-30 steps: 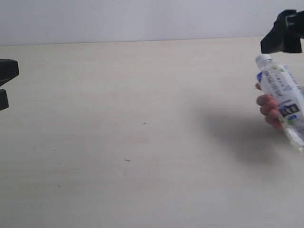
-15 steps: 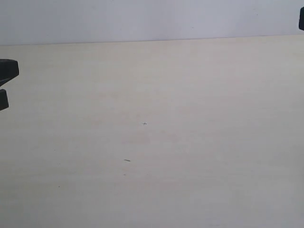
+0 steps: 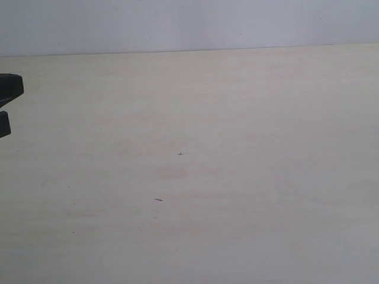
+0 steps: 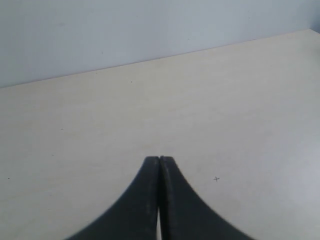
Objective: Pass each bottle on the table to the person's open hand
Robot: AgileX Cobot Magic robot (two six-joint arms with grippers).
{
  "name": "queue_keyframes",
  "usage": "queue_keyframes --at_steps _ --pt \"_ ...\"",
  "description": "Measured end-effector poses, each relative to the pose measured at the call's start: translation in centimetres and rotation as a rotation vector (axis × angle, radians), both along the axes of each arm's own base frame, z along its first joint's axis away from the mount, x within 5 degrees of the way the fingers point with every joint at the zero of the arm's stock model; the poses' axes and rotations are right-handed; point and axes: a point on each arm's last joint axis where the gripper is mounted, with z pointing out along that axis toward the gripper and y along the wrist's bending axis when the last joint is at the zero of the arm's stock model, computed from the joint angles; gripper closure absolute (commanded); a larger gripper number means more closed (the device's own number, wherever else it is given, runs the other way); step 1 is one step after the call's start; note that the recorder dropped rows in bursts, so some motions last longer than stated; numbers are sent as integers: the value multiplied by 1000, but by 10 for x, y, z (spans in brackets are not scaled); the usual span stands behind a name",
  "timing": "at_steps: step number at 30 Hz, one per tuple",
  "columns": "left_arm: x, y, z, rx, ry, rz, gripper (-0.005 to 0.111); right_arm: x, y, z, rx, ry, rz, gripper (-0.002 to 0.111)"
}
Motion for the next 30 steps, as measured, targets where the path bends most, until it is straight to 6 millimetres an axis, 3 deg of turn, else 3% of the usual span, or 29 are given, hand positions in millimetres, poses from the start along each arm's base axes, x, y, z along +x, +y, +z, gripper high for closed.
queue_keyframes --at_steps 9,25,30 --pt "0 0 0 0 0 0 107 -21 -7 7 46 -108 -11 108" --pt "0 0 0 10 -2 -11 107 -22 -8 7 48 -112 -11 108" --pt "-4 -1 1 -70 34 6 107 -22 -8 7 48 -112 -11 108"
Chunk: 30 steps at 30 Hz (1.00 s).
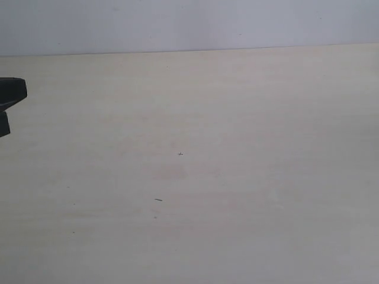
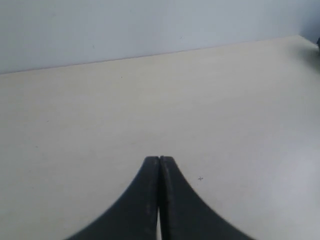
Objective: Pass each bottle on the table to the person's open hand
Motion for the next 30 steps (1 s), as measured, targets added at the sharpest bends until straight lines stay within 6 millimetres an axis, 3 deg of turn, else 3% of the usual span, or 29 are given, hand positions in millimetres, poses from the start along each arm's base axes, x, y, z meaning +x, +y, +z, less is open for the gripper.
queue_keyframes --at_steps 8,12,23,30 --pt "-31 23 17 -189 -93 120 107 0 0 0 0 0 0 108" --pt "-41 29 13 -208 -130 154 107 0 0 0 0 0 0 108" --pt "-41 35 -4 -193 -96 223 107 0 0 0 0 0 0 108" --pt "-41 36 -5 -325 -29 282 107 0 0 0 0 0 0 108"
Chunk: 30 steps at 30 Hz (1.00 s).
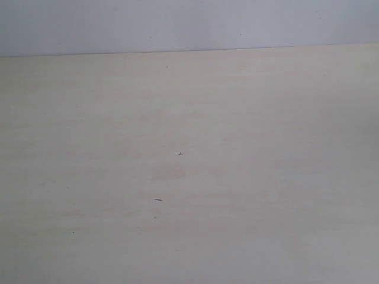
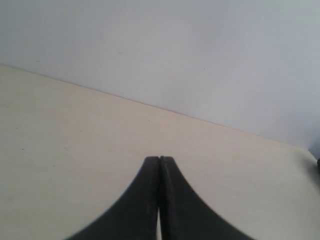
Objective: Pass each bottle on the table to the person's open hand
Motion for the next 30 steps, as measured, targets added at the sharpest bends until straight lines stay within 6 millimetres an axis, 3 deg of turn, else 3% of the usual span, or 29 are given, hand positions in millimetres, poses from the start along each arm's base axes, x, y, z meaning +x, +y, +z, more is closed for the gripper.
queue_keyframes --at_steps 6,14,22,30 --pt "1 4 -2 16 17 37 107 0 0 0 0 0 0 108" --pt "-2 9 -19 156 17 57 107 0 0 0 0 0 0 108" --pt "-19 32 -27 156 8 250 107 0 0 0 0 0 0 108" --pt "-32 40 -32 275 5 302 107 0 0 0 1 0 1 108"
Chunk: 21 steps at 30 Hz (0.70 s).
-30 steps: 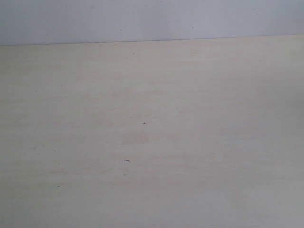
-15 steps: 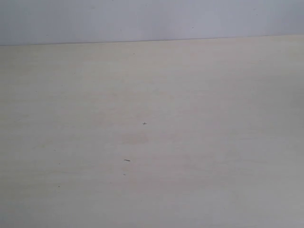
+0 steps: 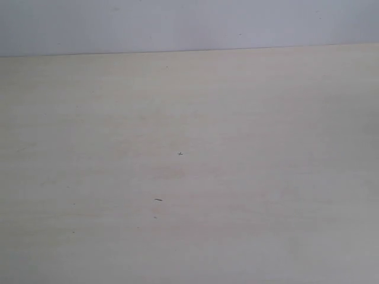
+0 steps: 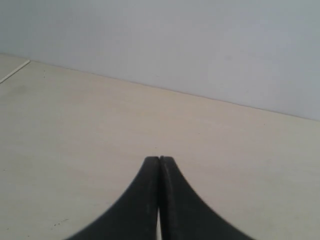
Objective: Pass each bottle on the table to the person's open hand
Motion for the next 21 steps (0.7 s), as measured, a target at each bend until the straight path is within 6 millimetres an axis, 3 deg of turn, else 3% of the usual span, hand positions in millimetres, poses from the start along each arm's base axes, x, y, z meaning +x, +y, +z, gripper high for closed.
queue_keyframes --at_steps 12,21 --pt "-18 2 -28 10 -58 6 107 0 0 0 0 0 0 108" --pt "-20 6 -55 46 51 34 107 0 0 0 0 0 0 108"
